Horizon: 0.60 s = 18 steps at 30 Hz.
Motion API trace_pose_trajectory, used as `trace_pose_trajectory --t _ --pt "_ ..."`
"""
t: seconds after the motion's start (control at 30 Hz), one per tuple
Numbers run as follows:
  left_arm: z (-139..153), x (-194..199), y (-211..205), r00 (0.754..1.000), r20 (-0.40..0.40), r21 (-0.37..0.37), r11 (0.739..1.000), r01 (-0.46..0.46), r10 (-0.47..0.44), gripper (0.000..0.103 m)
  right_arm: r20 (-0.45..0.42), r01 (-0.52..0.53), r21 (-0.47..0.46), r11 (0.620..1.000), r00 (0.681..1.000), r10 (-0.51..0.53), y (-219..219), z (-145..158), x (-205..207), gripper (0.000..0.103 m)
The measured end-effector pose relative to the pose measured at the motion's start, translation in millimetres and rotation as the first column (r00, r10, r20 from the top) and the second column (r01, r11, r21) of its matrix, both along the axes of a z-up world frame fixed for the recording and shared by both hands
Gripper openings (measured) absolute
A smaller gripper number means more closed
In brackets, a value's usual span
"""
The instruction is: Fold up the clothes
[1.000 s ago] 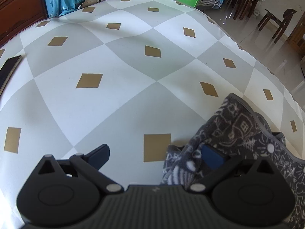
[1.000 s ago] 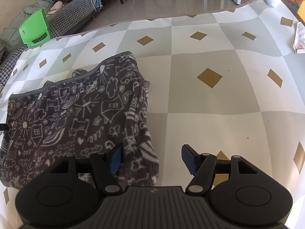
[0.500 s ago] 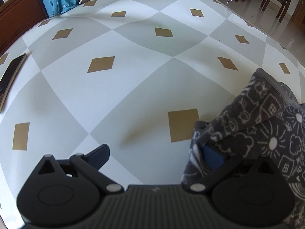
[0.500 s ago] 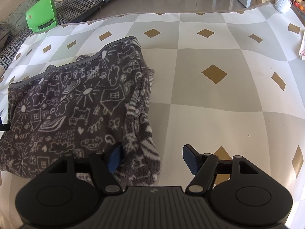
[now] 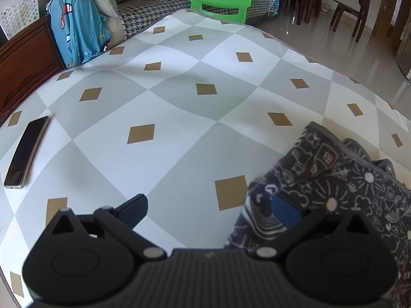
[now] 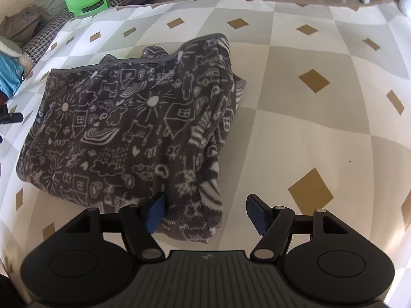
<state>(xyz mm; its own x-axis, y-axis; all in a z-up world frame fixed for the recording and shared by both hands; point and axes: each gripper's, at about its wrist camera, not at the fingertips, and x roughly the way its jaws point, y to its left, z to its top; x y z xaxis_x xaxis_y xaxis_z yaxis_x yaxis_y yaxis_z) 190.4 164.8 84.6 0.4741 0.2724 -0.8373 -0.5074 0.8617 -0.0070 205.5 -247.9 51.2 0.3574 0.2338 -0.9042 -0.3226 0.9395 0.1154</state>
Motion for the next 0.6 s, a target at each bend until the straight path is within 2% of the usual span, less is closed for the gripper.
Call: trace_pose_trajectory --t 0.13,0.33,0.43,0.6 --pt "11.0 -10.8 -26.5 0.996 0.027 0.0 0.996 0.091 -0.091 0.103 0.056 -0.037 -0.039 0.999 0.998 0.039 -0.6 12.5 -12.4 0.066" --pt "-16.7 -19.7 -77.4 0.966 -0.029 -0.04 0.965 0.257 -0.259 0.103 0.041 -0.071 -0.052 0.996 0.996 0.073 0.9 4.1 -23.9 0.066" --pt "-31.7 -23.0 -101.3 0.937 -0.06 -0.006 0.939 0.343 -0.343 0.103 0.052 -0.057 -0.052 0.997 0.997 0.06 0.0 -1.1 -24.9 0.066" --pt "-55.6 -24.9 -120.7 0.9 -0.128 0.11 0.896 0.431 -0.417 0.103 0.055 -0.036 -0.032 0.999 0.998 0.037 -0.6 -6.8 -21.9 0.065"
